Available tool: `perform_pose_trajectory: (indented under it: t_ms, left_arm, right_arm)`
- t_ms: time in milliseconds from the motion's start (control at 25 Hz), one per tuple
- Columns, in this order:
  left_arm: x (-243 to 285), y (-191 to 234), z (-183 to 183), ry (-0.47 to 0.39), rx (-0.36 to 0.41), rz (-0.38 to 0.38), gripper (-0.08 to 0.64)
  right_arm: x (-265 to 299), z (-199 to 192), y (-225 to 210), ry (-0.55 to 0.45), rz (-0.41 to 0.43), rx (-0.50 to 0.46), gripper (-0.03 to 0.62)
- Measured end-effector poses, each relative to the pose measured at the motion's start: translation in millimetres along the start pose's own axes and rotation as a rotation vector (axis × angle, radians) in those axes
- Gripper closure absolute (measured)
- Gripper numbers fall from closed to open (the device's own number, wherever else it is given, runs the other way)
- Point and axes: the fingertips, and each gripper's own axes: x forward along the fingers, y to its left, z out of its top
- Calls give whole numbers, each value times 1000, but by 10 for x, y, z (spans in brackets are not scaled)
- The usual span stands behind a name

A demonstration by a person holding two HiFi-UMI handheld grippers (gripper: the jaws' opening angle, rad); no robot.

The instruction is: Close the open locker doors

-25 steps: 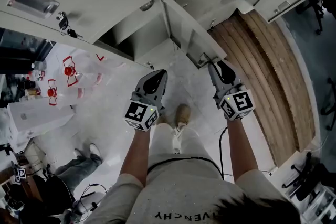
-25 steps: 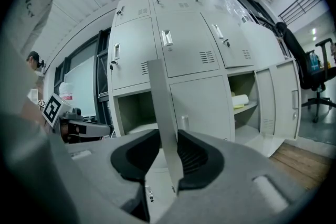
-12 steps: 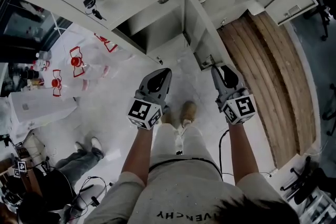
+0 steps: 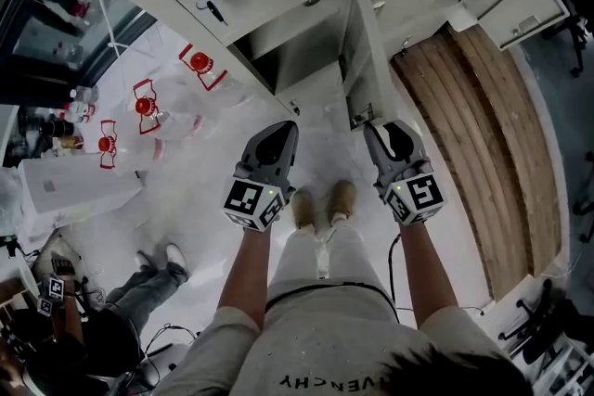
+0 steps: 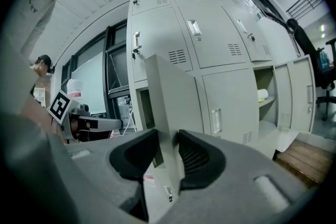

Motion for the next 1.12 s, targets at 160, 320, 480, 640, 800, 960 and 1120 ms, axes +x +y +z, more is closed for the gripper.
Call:
perform_pose_trajectory:
  t_ms: [160,320,480,640,800,960,1120]
  left_arm:
    - [-123,133,-36,-11,-5,24,563]
    - [-246,267,-75,-23,-3,42,563]
    - [-353,382,-73,-31,-12,65,563]
    - [-453,507,-89,-35,-18,89,563]
    - [-540,626,-122,-40,-29,116,563]
    - [-612,733,-134,-46,-39,136,563]
    - [-659,848,-160,-49,-49,157,563]
  right_arm:
    - [123,-13,189,6,23,-5,466]
    - [269,-25,384,19,45,-13,462]
    - [422,-31,554,30,67,-16,457]
    - [585,-17,725,35,103,-3,462]
    - [758,-28,836,36,127,-9,468]
    - [936,-17,948,27,147,17,472]
    - [1121,-17,1029,16,170,44,474]
